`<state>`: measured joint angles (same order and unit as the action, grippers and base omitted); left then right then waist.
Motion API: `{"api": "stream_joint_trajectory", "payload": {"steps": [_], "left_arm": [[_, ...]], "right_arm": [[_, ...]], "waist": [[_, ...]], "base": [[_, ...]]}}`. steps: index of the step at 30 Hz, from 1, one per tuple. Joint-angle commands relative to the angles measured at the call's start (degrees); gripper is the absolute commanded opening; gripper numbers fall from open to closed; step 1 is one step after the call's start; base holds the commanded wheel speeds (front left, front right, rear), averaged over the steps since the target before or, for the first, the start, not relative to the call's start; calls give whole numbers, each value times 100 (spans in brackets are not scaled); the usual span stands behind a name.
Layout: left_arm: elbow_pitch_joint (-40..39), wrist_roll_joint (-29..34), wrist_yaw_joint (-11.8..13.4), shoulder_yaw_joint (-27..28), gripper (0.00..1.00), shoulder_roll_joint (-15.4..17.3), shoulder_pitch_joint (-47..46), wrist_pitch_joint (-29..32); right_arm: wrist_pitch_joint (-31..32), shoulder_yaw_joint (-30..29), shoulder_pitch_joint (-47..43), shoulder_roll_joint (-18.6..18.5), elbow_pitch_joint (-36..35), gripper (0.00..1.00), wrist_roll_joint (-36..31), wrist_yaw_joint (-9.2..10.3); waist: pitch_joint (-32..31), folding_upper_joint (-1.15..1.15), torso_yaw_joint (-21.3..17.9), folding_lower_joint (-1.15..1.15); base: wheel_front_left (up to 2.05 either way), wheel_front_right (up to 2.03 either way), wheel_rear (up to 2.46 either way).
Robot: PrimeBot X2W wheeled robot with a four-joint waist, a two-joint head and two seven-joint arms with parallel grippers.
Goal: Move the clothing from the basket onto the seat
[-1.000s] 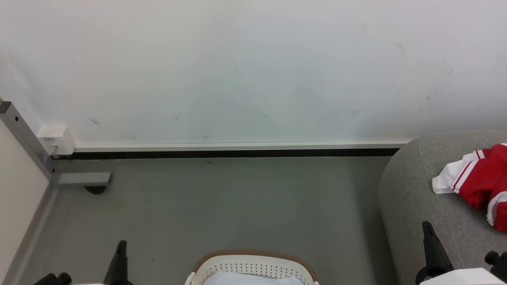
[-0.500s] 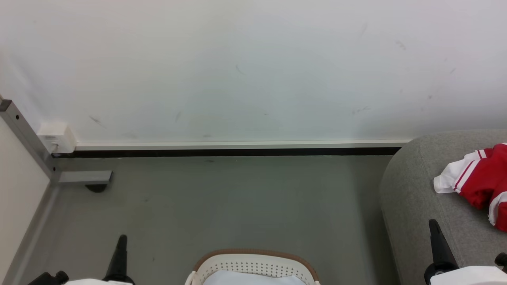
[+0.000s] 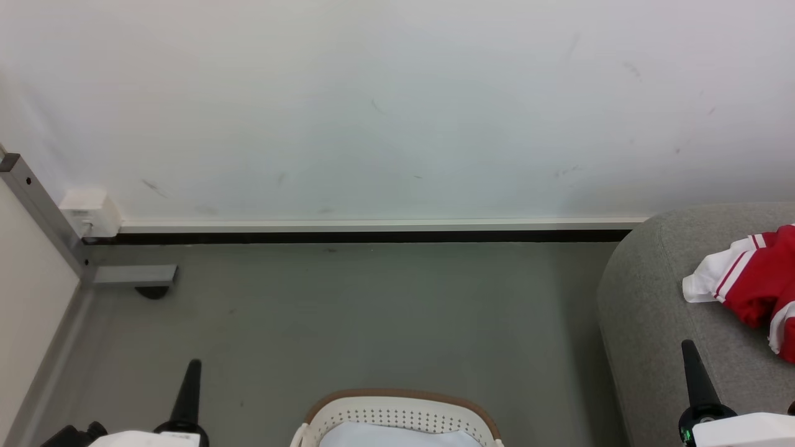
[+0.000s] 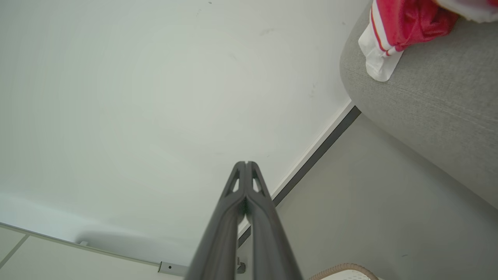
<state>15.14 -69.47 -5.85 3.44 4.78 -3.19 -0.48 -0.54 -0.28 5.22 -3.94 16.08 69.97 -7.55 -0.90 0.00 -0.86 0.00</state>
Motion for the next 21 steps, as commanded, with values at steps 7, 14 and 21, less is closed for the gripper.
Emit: {"api": "stream_joint_trajectory", "payload": {"steps": [7,14,21], "left_arm": [[-68,-394,-55,85,0,-8,-142,131],[-78,-711,-74,121,0,-39,-176,228],[-83,-1019,-90,156,0,-70,-207,319]], "right_arm": [[110,-126,111,-5,-92,0,409,7],[216,-206,113,12,-114,0,718,7],[304,-291,113,28,-132,0,1000,8]], "waist": [[13,0,10,0],[26,0,21,0],[39,0,31,0]], "base": [[0,0,0],[0,0,0],[0,0,0]]}}
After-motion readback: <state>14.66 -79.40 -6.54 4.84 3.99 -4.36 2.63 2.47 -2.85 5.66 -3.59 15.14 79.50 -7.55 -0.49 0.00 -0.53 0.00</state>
